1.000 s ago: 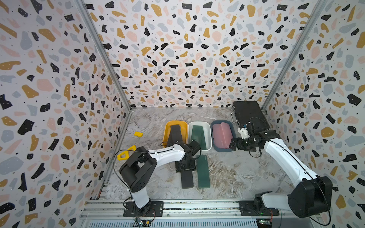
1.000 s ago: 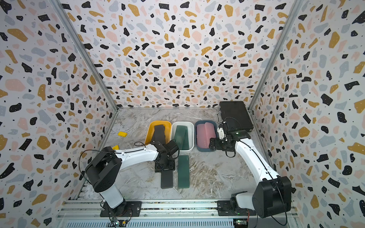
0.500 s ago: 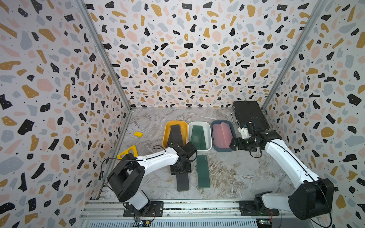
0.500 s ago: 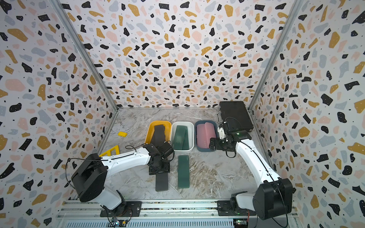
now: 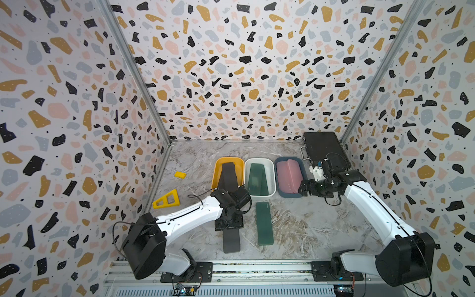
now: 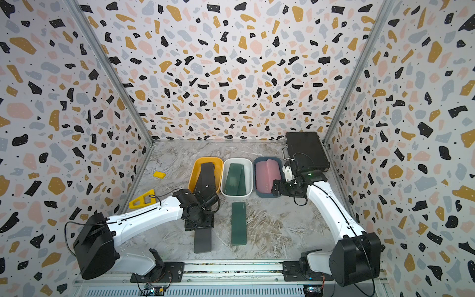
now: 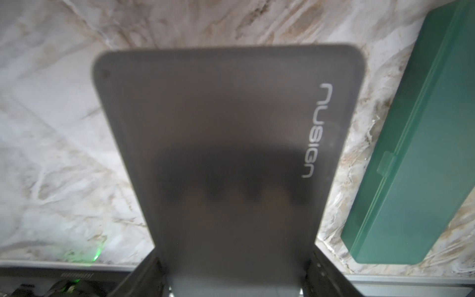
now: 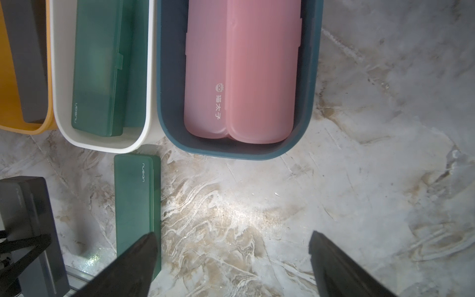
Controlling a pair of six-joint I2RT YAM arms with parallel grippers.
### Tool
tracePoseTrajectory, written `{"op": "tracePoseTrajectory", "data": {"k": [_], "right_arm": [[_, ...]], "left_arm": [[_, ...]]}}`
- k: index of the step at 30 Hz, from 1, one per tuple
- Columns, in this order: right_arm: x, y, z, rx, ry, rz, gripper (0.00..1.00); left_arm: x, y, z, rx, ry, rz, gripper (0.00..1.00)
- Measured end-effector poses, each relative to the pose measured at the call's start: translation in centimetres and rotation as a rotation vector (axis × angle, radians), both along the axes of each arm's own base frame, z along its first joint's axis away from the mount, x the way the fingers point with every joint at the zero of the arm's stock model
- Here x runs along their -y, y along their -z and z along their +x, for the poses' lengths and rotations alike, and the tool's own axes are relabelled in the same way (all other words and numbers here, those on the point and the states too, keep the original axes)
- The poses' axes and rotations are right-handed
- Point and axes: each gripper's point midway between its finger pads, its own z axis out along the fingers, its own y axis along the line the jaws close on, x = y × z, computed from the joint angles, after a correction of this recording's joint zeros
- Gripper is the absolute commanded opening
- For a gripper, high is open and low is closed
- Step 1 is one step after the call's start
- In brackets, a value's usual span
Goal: Place the pencil cases by color into the storage box
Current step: Pick up the pencil case from the center of the board, then place the pencil case at the storage box.
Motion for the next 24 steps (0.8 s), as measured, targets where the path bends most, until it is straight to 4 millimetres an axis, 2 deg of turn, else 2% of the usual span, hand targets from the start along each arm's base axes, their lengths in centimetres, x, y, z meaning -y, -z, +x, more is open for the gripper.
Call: {"op": "tracePoseTrajectory", "data": {"k": [10, 14, 19, 24], "right_arm": [[-0.1, 1.3, -1.6, -0.049, -0.019, 0.006, 0.97], [-0.3, 1.2, -2.4, -0.042, -0.029, 0.011, 0.97], [-1.1, 1.7, -3.6, -0.054, -0.059, 0.011, 0.97], [-2.0, 2.9, -5.0, -0.092, -0.089, 0.0, 0.97]], "left_arm": [[0.8, -5.4, 2.2, 0.096, 0.069, 0.0, 0.59], [1.4, -6.7, 3.7, 0.118, 0.099, -0.004, 0.59], [1.8, -7.5, 6.7, 0.128, 0.11, 0.002, 0.59], [1.6, -8.5, 10.6, 0.144, 0.107, -0.003, 0.59]]}}
